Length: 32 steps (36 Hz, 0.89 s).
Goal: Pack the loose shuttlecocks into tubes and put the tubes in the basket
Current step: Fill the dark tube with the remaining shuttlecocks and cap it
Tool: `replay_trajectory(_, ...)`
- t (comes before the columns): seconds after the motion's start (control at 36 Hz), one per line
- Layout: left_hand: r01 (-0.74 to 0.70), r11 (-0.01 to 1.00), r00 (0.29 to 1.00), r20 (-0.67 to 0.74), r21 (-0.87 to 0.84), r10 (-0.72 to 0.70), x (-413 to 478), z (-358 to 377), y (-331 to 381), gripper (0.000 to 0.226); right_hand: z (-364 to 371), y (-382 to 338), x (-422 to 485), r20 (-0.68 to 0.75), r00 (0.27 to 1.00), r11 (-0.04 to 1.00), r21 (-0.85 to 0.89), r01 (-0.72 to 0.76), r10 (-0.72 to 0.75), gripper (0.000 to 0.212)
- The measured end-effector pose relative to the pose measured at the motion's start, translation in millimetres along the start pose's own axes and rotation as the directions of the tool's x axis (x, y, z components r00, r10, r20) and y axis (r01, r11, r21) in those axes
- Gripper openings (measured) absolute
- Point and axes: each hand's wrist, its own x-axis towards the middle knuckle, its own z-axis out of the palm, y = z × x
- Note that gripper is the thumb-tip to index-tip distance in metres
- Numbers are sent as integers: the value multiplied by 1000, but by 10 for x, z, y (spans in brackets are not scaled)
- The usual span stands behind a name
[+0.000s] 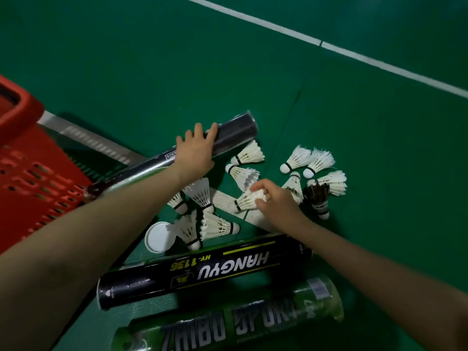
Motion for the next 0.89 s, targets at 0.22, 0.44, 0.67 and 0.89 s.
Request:
replay_trajectory(0.22, -216, 966, 953, -185, 138, 240, -558, -244, 422, 89, -346, 109, -203, -104, 994, 997, 79, -21, 29, 27)
replay_trajectory(0.44, -271, 953, 928, -228, 133, 295, -959, -183, 546, 98, -628, 352, -493, -271, 942, 960, 249, -129, 197, 25)
replay_trajectory(0.67, -267, 955, 961, -42, 130, 274, -1194, -172, 635, 106, -845, 341, -665, -454, 878, 954, 299, -12, 153, 11)
replay_trajectory(0.89, -262, 961, 961, -64, 87, 268, -1278, -149, 642, 106, -954, 335, -653, -555, 830, 939, 313, 142, 59, 14)
